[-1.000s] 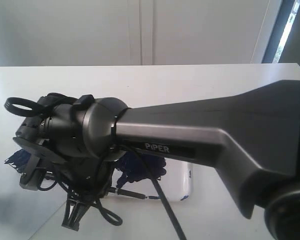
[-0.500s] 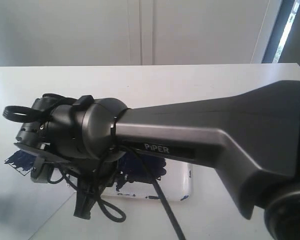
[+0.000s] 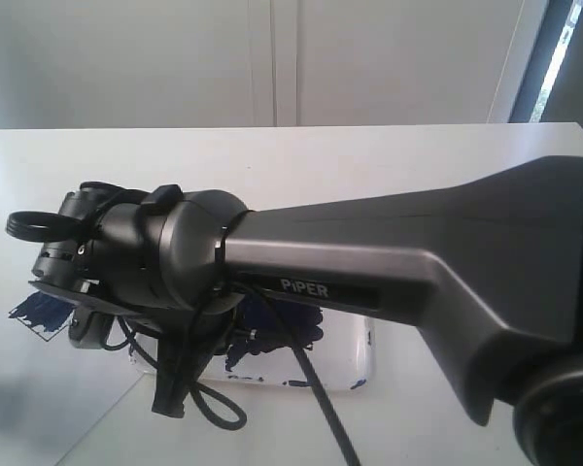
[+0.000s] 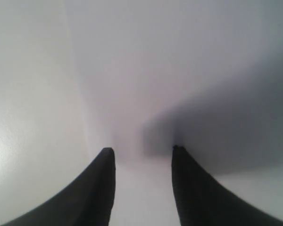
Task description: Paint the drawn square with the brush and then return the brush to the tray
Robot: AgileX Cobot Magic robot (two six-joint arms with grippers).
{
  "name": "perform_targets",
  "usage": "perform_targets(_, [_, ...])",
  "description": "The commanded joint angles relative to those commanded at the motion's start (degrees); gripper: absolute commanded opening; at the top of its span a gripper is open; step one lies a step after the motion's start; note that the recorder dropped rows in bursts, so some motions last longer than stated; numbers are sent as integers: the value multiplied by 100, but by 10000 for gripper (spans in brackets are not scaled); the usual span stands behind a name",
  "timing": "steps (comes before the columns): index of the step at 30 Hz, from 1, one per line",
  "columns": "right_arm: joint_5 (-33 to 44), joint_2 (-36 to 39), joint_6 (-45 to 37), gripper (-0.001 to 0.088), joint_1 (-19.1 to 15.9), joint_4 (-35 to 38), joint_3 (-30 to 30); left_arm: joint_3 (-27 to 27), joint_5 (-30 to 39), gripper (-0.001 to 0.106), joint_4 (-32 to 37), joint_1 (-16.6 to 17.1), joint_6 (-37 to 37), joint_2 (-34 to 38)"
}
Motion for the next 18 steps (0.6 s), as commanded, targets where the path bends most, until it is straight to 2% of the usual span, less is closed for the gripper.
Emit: perform_targets(18, [0, 0, -422, 0, 12, 605, 0, 0, 0, 456, -25, 0, 0, 0])
